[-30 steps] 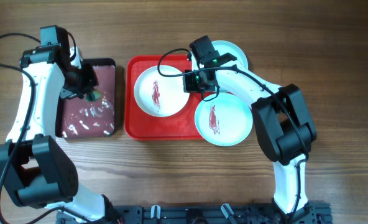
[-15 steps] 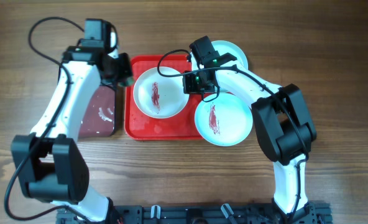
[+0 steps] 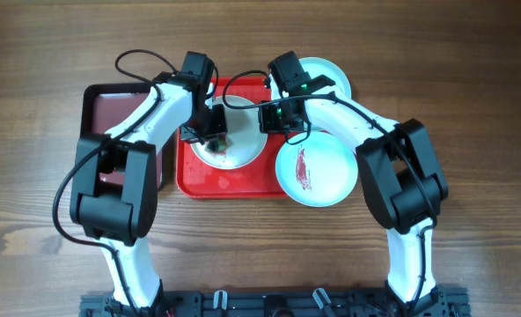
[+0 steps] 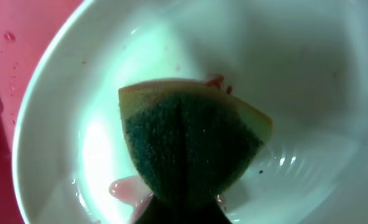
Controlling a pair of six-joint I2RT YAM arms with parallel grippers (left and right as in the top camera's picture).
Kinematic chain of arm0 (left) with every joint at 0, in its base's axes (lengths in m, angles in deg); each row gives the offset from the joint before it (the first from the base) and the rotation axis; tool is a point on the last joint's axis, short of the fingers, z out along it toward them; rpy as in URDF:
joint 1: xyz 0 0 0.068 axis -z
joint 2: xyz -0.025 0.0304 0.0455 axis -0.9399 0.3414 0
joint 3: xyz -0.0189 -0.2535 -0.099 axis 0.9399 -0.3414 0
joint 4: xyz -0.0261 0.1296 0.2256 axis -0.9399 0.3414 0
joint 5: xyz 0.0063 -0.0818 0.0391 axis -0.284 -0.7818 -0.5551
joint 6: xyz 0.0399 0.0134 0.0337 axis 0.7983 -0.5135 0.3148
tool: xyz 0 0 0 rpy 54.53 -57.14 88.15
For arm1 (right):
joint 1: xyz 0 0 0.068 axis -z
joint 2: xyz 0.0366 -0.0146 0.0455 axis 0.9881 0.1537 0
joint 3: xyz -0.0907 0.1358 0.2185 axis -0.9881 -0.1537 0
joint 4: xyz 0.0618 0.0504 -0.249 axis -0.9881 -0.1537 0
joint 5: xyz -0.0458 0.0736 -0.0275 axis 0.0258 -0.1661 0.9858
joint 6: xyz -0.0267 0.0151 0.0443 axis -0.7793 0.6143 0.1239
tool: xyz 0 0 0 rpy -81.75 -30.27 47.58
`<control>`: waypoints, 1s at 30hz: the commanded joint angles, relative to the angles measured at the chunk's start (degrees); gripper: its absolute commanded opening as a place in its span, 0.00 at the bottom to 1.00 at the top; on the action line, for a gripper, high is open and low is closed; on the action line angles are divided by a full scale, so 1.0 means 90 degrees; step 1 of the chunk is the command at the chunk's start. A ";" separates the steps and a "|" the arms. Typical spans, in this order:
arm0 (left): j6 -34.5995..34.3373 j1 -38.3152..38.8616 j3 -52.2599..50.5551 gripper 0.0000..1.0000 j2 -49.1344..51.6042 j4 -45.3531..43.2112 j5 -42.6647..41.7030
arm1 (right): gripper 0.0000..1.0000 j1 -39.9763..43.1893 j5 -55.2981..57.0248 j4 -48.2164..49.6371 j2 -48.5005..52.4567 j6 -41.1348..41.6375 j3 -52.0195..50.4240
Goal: Clean dirty plates on tray and stack at the side
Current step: 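Carry the sponge over the white plate held by the right gripper, then scrub the white plate with the sponge while right gripper holds it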
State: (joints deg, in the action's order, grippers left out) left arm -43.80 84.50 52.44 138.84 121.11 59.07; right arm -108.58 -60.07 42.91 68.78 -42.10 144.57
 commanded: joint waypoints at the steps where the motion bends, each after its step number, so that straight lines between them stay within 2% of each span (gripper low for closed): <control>1: -0.0131 0.0066 -0.0257 0.04 0.0124 0.0053 -0.0053 | 0.04 0.0002 -0.0056 -0.0032 0.0168 0.0007 0.0107; 6: -0.0129 0.0304 -0.0401 0.04 0.0124 -0.0226 -0.0119 | 0.05 0.0002 -0.0061 -0.0039 0.0168 0.0005 0.0107; 9: -0.0066 0.0508 -0.0401 0.04 0.0124 -0.0367 -0.0617 | 0.04 0.0002 -0.0058 -0.0085 0.0168 0.0007 0.0107; 11: 0.0243 0.0622 -0.0401 0.04 0.0124 -0.0328 -0.1015 | 0.04 0.0002 -0.0058 -0.0100 0.0168 0.0005 0.0107; 17: 0.0209 0.0656 -0.0398 0.04 0.0124 -0.0641 -0.1049 | 0.04 0.0002 -0.0058 -0.0100 0.0168 0.0005 0.0107; 22: -0.0510 0.0335 -0.0401 0.04 0.0124 -0.1309 0.0005 | 0.04 0.0000 -0.0058 -0.0121 0.0170 0.0010 0.0107; 27: -0.0512 0.0041 -0.0398 0.04 0.0124 -0.1634 0.1365 | 0.04 0.0002 -0.0056 -0.0119 0.0170 0.0024 0.0107; 30: -0.0510 0.0022 -0.0401 0.04 0.0124 -0.1457 0.1515 | 0.05 0.0002 -0.0058 -0.0104 0.0170 0.0036 0.0107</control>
State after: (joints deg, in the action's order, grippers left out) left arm -47.67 85.65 49.47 138.49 106.62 64.10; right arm -108.06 -60.02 42.14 68.78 -41.84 144.57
